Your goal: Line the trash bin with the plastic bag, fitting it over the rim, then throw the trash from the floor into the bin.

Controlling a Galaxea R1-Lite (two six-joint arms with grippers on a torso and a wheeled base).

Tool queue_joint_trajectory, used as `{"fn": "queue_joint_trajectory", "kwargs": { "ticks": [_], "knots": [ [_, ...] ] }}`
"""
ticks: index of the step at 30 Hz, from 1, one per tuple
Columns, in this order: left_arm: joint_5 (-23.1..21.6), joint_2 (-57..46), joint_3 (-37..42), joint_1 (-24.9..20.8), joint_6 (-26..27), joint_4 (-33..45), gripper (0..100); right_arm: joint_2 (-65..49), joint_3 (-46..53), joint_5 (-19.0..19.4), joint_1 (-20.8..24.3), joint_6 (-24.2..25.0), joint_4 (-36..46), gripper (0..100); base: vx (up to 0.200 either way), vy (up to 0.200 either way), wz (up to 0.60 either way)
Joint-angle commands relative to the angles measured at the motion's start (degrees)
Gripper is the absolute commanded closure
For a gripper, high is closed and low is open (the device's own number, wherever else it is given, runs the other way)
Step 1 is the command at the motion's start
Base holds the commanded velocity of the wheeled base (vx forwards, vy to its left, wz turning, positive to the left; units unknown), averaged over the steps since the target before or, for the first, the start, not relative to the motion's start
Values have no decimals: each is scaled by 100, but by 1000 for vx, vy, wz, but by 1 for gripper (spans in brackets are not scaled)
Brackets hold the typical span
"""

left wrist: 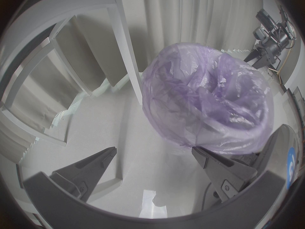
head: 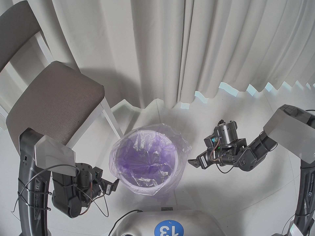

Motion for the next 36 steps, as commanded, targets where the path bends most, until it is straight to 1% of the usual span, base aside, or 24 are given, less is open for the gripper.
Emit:
{"fn": "queue_joint_trajectory", "kwargs": {
  "ticks": [1, 7, 12, 14, 17, 19, 23, 27, 29, 31, 32, 33, 36],
  "knots": [
    [10, 469, -540, 22, 28, 74, 0, 396, -182, 12, -17, -6, -102, 0, 0, 0, 0],
    [10, 549, -1182, 84, 28, 742, 0, 704, -604, 109, -34, 3, -67, 0, 0, 0, 0],
    [10, 575, -1498, 154, 36, 1172, 0, 985, -1044, 215, -43, 11, -23, 0, 0, 0, 0],
    [10, 566, -1551, 163, 36, 1260, 0, 1090, -1219, 241, -52, 11, 4, 0, 0, 0, 0],
    [19, 549, -1560, 181, 28, 1278, 0, 1336, -1668, 258, -69, 11, 294, 0, 0, 0, 0],
    [19, 496, -1463, 198, 28, 1234, 0, 1512, -1975, 267, -113, 11, 522, 0, 0, 0, 0],
    [10, 276, -1182, 189, 28, 1164, 0, 1600, -2169, 276, -183, -24, 751, 0, 0, 0, 0],
    [-8, -84, -558, 181, 19, 821, 0, 1433, -1791, 285, -377, -217, 733, 0, 0, 0, 0],
    [-69, -207, -171, 163, 19, 487, 0, 994, -1334, 329, -517, -411, 698, 0, 0, 0, 0],
    [-104, -251, 40, 154, 28, 276, 0, 765, -1079, 417, -561, -463, 680, 0, 0, 0, 0],
    [-148, -295, 339, 154, 28, -41, 0, 422, -701, 584, -605, -498, 584, 0, 0, 0, 0],
    [-166, -304, 453, 154, 28, -102, 0, 247, -516, 645, -632, -498, 522, 0, 0, 0, 0],
    [-183, -471, 725, 154, -8, -102, 0, -166, 29, 672, -649, -569, 232, 0, 0, 0, 0]
  ]
}}
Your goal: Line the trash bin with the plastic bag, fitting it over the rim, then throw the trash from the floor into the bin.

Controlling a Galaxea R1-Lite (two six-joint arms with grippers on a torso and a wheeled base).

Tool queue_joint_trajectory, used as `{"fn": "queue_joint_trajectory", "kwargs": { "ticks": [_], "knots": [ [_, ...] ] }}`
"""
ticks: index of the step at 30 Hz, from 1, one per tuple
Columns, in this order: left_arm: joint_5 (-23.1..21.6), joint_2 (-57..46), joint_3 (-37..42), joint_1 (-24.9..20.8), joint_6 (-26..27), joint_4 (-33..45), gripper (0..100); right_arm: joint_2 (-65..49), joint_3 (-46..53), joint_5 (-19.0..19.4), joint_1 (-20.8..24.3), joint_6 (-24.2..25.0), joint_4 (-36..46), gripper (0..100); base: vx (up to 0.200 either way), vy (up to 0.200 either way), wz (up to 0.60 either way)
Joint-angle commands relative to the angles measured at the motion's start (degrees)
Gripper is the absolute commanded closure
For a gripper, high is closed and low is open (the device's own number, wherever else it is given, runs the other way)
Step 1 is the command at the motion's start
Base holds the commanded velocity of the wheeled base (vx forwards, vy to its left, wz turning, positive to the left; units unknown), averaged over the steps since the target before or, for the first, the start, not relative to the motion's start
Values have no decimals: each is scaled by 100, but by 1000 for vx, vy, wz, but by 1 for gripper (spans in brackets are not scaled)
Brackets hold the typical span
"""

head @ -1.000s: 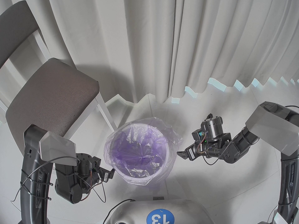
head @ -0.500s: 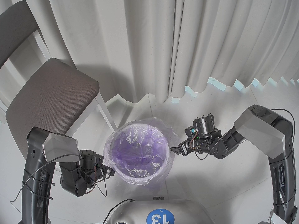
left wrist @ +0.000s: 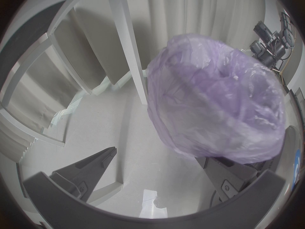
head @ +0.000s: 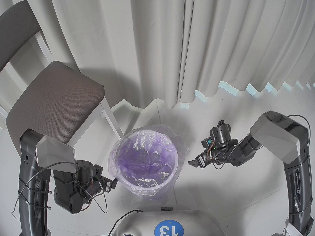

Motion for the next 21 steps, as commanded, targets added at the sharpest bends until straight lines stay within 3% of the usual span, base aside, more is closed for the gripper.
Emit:
{"fn": "queue_joint_trajectory", "kwargs": {
  "ticks": [1, 7, 10, 11, 15, 18, 21],
  "knots": [
    [-81, -445, 826, -25, -47, -346, 0, -1188, 1190, 178, -176, -234, -425, 0, 0, 0, 0],
    [-213, -498, 852, -16, 6, -346, 0, -1338, 1999, 204, -326, -1306, -1163, 0, 0, 0, 0],
    [-837, -489, 826, 124, 261, -346, 0, -1285, 2209, 389, -335, -1763, -1576, 0, 0, 0, 0],
    [-1268, -436, 782, 318, 533, -346, 0, -1250, 2245, 564, -335, -1895, -1700, 0, 0, 0, 0],
    [-2103, -85, 430, 669, 1236, -328, 0, -1162, 2289, 933, -335, -2062, -1893, 0, 0, 0, 0],
    [-2252, 205, -1, 792, 1386, -91, 0, -1188, 2359, 1013, -335, -2071, -1946, 0, 0, 0, 0],
    [-2358, 311, -572, 836, 1465, 709, 0, -1206, 2429, 1136, -370, -2071, -1963, 0, 0, 0, 0]
  ]
}}
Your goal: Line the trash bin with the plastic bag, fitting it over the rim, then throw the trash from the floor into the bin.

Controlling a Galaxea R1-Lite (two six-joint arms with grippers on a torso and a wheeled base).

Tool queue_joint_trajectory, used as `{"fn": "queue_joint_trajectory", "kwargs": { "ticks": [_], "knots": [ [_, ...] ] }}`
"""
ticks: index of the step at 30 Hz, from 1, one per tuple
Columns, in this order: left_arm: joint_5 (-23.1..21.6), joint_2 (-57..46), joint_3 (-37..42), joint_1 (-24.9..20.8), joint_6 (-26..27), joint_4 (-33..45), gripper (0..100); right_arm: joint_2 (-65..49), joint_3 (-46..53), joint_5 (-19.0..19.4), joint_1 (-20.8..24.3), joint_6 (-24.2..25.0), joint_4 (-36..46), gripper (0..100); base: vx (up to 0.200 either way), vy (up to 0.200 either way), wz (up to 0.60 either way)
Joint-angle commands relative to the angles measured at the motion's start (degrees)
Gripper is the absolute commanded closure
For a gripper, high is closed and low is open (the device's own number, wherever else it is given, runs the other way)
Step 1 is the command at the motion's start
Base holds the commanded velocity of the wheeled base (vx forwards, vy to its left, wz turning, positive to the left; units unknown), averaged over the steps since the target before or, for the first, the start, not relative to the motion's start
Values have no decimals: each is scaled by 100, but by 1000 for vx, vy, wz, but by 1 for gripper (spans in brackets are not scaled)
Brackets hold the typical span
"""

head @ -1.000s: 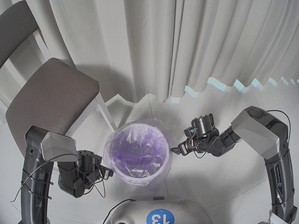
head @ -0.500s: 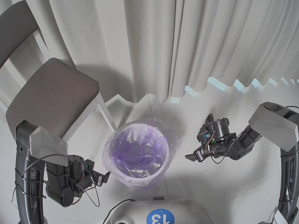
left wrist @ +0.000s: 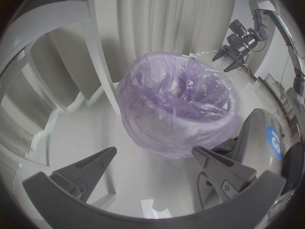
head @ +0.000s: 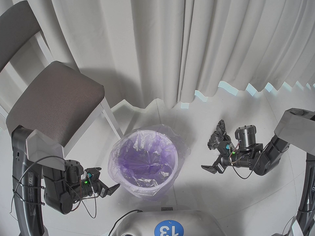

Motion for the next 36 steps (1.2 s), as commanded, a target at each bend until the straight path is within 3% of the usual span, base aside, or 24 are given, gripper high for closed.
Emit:
{"fn": "queue_joint_trajectory", "kwargs": {
  "ticks": [1, 5, 12, 13, 26, 32, 36],
  "knots": [
    [-258, 427, -951, 238, 179, 962, 0, -36, 183, 254, -69, -69, -108, 0, 0, 0, 0],
    [-741, 410, -1452, 220, 170, 1428, 0, -54, 209, 395, -184, -69, -170, 0, 0, 0, 0],
    [-1066, 489, -1584, 246, 126, 1463, 0, 8, 482, 492, -324, -69, -609, 0, 0, 0, 0],
    [-1102, 489, -1566, 264, 118, 1445, 100, 26, 491, 492, -324, -69, -644, 0, 0, 0, 0],
    [-864, 647, -1848, 246, 135, 1568, 100, 113, 280, 492, -96, -113, -591, 0, 0, 0, 0],
    [-275, 630, -2630, 158, 197, 2456, 100, 676, -265, 492, 71, -131, -583, 0, 0, 0, 0],
    [-170, 682, -3157, 123, 223, 2860, 100, 1019, -766, 492, 80, -140, -468, 0, 0, 0, 0]
  ]
}}
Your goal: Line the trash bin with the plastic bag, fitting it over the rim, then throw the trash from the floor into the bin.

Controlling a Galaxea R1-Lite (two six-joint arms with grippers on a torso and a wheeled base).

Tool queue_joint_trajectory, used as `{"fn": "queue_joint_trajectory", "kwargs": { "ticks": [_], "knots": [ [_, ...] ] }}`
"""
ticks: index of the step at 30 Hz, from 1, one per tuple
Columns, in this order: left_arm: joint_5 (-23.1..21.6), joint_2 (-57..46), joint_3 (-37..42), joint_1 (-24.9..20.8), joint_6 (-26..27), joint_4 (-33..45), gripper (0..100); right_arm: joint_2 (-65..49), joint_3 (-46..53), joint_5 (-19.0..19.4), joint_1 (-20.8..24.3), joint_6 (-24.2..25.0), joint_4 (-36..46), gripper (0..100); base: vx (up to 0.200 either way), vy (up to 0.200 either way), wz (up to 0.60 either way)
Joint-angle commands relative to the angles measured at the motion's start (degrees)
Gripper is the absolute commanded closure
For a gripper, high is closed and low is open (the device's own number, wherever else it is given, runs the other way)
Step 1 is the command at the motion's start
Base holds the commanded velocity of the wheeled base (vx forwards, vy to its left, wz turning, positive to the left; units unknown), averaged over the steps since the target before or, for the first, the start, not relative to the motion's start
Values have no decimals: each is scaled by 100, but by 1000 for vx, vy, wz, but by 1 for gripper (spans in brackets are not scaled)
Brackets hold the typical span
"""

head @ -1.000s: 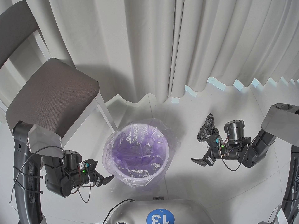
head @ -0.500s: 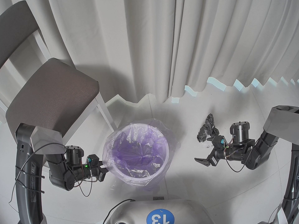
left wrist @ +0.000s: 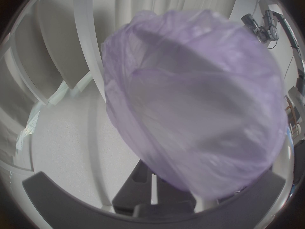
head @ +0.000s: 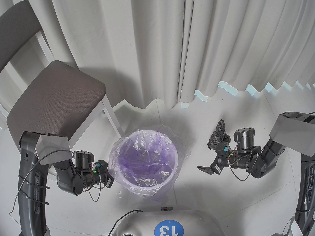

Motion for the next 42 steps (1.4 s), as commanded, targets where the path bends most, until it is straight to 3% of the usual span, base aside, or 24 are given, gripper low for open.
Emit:
{"fn": "queue_joint_trajectory", "kwargs": {
  "ticks": [1, 7, 15, 16, 25, 28, 33, 42],
  "knots": [
    [186, 72, -690, -53, 43, 466, 100, 608, -654, 2, 59, -25, 174, 0, 0, 0, 0],
    [415, 80, -1094, -1, 210, 967, 100, 740, -1260, 10, 77, -245, 833, 0, 0, 0, 0],
    [415, -157, -487, -36, 342, 853, 100, 722, -1726, 265, 279, -676, 1492, 0, 0, 0, 0],
    [415, -201, -391, -53, 350, 791, 0, 722, -1735, 265, 314, -728, 1501, 0, 0, 0, 0],
    [450, -579, 980, -133, 368, -430, 0, 705, -1937, 265, 402, -931, 1598, 0, 0, 0, 0],
    [450, -684, 1473, -185, 368, -905, 0, 749, -2157, 309, 393, -1203, 1782, 0, 0, 0, 0],
    [450, -755, 2079, -229, 386, -1599, 0, 916, -2491, 705, 402, -1221, 1984, 0, 0, 0, 0],
    [450, -755, 2518, -264, 403, -2206, 0, 960, -2693, 793, 411, -1247, 2275, 0, 0, 0, 0]
  ]
}}
